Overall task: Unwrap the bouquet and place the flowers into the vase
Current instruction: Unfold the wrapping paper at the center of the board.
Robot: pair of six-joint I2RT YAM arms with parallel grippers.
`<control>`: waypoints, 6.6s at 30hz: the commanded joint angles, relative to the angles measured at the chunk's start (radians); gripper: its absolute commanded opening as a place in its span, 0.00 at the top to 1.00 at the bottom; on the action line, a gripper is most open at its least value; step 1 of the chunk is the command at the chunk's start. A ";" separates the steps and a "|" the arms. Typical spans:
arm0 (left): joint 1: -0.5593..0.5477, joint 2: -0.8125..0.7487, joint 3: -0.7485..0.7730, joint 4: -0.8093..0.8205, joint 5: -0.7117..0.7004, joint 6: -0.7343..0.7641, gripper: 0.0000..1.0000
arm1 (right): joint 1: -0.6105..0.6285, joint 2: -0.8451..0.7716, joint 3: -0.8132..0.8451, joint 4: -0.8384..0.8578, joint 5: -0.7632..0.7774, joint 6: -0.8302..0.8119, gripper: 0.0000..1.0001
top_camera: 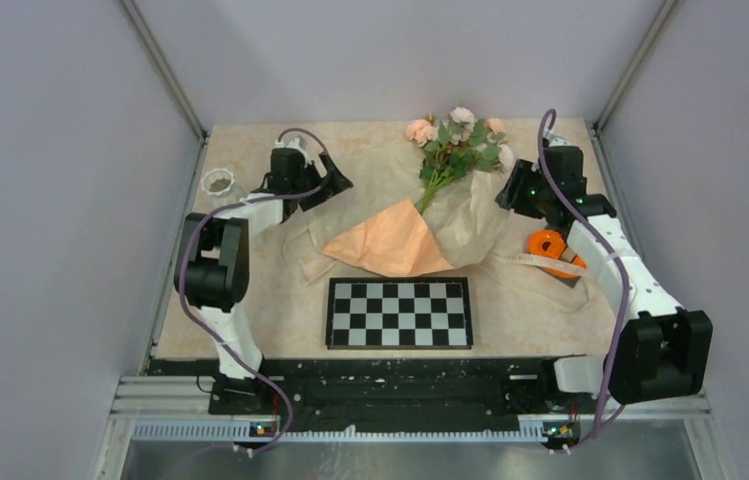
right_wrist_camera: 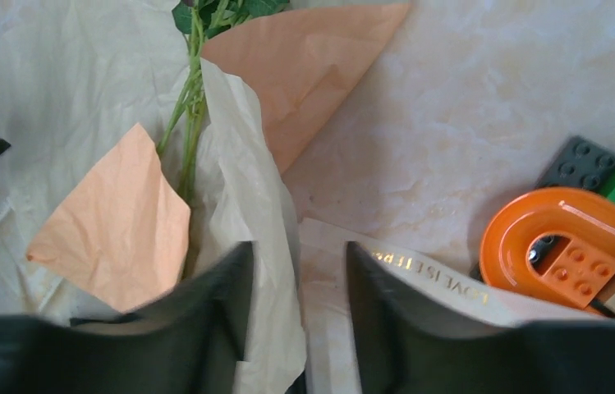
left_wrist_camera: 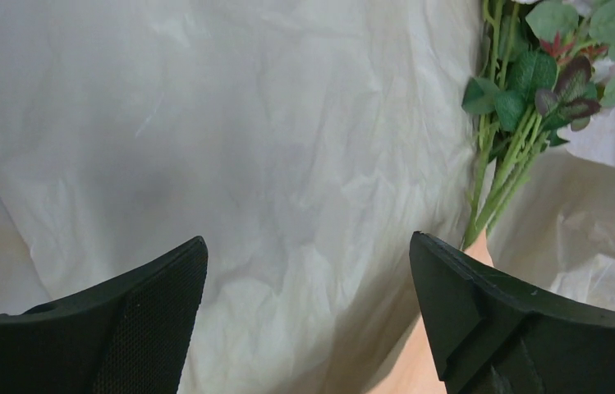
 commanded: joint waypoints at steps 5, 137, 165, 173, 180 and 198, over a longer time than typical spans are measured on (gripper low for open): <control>0.041 0.155 0.112 0.028 0.048 -0.076 0.04 | -0.041 -0.056 -0.091 0.033 0.115 0.060 1.00; -0.031 -0.522 -0.030 -0.498 0.139 0.142 0.01 | 0.615 0.027 -0.378 0.515 -0.493 -0.031 0.62; -0.408 -0.640 -0.473 -0.241 0.039 -0.125 0.01 | 0.693 -0.212 -0.504 0.522 -0.303 0.160 0.39; -0.411 -0.669 -0.533 -0.247 0.041 -0.143 0.01 | 0.693 -0.136 -0.517 0.491 -0.107 0.246 0.47; -0.412 -0.690 -0.559 -0.288 0.030 -0.121 0.01 | 0.694 -0.116 -0.550 0.420 -0.056 0.283 0.40; -0.410 -0.719 -0.453 -0.398 -0.054 -0.029 0.01 | 0.691 -0.215 -0.529 0.334 -0.020 0.322 0.30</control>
